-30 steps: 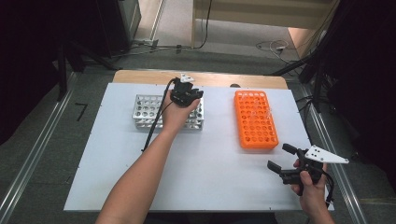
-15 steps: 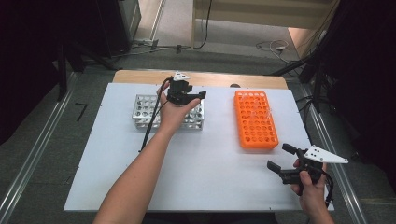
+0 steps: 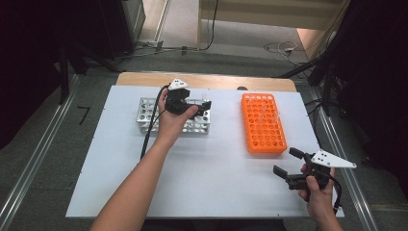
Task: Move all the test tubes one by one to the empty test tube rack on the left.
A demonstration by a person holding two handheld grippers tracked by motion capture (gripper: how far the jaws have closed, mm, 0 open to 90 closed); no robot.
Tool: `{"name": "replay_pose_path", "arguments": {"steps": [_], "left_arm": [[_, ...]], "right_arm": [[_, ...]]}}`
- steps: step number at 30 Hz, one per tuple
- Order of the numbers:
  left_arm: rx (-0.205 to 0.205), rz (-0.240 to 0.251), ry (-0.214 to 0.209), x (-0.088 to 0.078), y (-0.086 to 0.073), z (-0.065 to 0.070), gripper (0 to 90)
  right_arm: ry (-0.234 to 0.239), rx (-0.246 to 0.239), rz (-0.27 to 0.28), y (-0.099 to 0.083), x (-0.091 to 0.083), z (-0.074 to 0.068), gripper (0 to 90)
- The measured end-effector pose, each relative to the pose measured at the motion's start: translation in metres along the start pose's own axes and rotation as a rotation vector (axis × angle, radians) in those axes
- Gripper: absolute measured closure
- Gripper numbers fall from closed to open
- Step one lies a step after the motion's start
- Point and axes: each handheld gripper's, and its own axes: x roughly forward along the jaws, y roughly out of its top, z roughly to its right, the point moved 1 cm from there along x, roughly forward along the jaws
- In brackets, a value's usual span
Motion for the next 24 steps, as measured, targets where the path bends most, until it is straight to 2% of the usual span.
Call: {"name": "replay_pose_path", "arguments": {"steps": [7,17,24], "left_arm": [[0.042,-0.001,-0.009,-0.022,-0.013,0.013,0.0],[0.078,0.046,-0.023,-0.058,-0.027,0.032,0.0],[0.087,0.087,-0.032,-0.086,-0.039,0.043,0.0]], "right_arm": [[-0.011,-0.006,-0.001,0.003,0.001,0.000,0.0],[-0.021,-0.009,0.003,0.011,0.008,0.000,0.0],[-0.032,0.014,0.008,0.023,0.013,0.006,0.0]]}}
